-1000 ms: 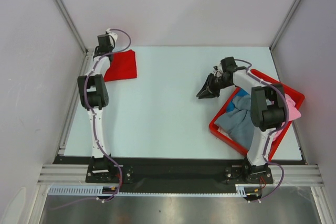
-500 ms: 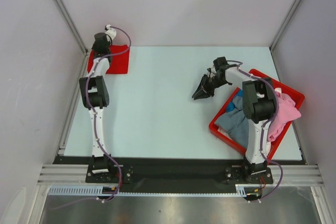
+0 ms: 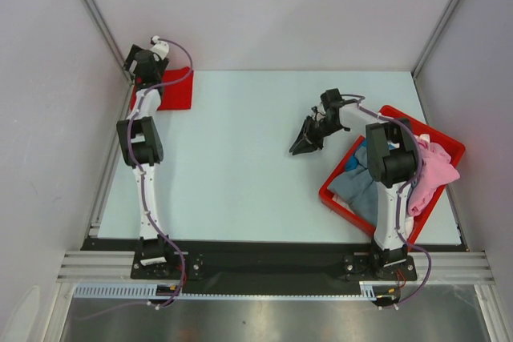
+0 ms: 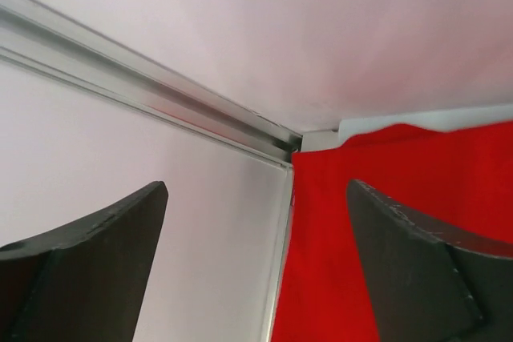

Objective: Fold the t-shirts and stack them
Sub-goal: Neatly place the folded tshirt to the corner

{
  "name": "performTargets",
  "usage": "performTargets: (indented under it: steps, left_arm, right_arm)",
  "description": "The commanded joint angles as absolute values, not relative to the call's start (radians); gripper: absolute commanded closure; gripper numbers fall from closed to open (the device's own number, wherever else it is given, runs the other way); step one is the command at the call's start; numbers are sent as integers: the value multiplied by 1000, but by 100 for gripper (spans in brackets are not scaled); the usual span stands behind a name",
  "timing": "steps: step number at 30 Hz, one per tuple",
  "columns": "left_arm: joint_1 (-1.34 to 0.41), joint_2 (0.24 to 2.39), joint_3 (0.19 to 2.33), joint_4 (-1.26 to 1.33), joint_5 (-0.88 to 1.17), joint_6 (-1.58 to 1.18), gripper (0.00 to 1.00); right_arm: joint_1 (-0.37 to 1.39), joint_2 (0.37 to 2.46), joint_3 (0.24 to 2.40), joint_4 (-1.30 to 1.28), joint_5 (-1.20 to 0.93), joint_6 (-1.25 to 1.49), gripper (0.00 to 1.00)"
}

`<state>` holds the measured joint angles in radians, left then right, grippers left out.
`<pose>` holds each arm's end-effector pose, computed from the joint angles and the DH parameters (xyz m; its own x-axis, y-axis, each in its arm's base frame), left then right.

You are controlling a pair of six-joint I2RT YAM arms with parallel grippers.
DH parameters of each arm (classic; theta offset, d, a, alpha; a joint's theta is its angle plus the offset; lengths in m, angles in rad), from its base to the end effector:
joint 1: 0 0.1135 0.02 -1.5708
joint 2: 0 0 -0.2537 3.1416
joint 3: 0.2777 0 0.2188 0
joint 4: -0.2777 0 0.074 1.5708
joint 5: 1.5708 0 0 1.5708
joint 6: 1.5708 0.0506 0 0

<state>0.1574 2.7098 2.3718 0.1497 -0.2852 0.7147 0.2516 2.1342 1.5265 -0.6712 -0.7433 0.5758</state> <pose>0.5797 0.1064 0.1835 -0.4171 0.5706 -0.7074 -0.1986 0.7023 0.6836 0.3736 0.1314 0.1505 -0.9805 0.1619 0.1115 0.1931 0.6872 0.7003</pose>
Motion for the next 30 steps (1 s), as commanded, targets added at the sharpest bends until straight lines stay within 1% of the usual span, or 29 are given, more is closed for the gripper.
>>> performTargets:
  steps: [1,6,9,10,11,12,13,14,15,17,18,19,20,21,22,25,26,27,28,29,30]
  left_arm:
    - [155,2688,2441,207,-326,657,0]
    - [101,2614,2416,161,-393,623,0]
    - [35,2524,2375,91,-405,526,0]
    - [8,2441,2290,94,-403,475,0]
    - [-36,2401,2233,106,-381,447,0]
    - [-79,2360,2123,109,-365,383,0]
    - [-103,2274,2071,109,-353,352,0]
    - [-126,2238,2022,104,-333,318,0]
    - [-170,2197,1935,95,-324,237,0]
    - [-211,2082,1843,69,-269,137,0]
    - [-231,2044,1745,63,-246,29,0]
    - [-268,2005,1691,61,-220,-29,0]
    - [-285,1917,1634,70,-189,-78,0]
    - [-302,1876,1520,77,-152,-177,0]
    - [-337,1831,1462,78,-134,-225,0]
    - [-406,1669,1261,88,-45,-363,0]
    - [-423,1629,1212,72,-28,-391,0]
    - [-460,1530,1121,63,-14,-426,0]
    - [-486,1481,1074,54,-24,-437,0]
    - [-512,1418,1025,43,-31,-445,0]
    - [-556,1361,929,43,-34,-478,0]
  right_arm:
    - [270,2137,1565,-664,-773,588,77]
    - [276,2089,1546,-681,-756,565,77]
    - [279,2025,1502,-699,-713,535,77]
    - [281,2004,1482,-698,-698,531,77]
    - [282,1981,1462,-690,-690,528,77]
    - [284,1932,1419,-678,-678,525,77]
    - [285,1905,1401,-670,-670,525,77]
    - [287,1881,1378,-661,-666,525,77]
    - [287,1820,1330,-640,-658,526,76]
    - [288,1757,1275,-615,-652,529,76]
    - [288,1725,1249,-600,-649,528,76]
    - [288,1654,1196,-595,-637,526,76]
    - [288,1617,1168,-589,-629,525,76]
    - [288,1577,1142,-575,-620,525,76]
    - [288,1484,1079,-566,-612,523,76]
    - [287,1338,953,-537,-591,537,73]
    - [282,1237,918,-531,-583,543,71]
    - [278,1188,890,-522,-556,548,70]
    - [279,1140,865,-519,-539,554,68]
    - [278,1041,818,-515,-519,564,67]
    - [272,998,798,-508,-485,569,64]
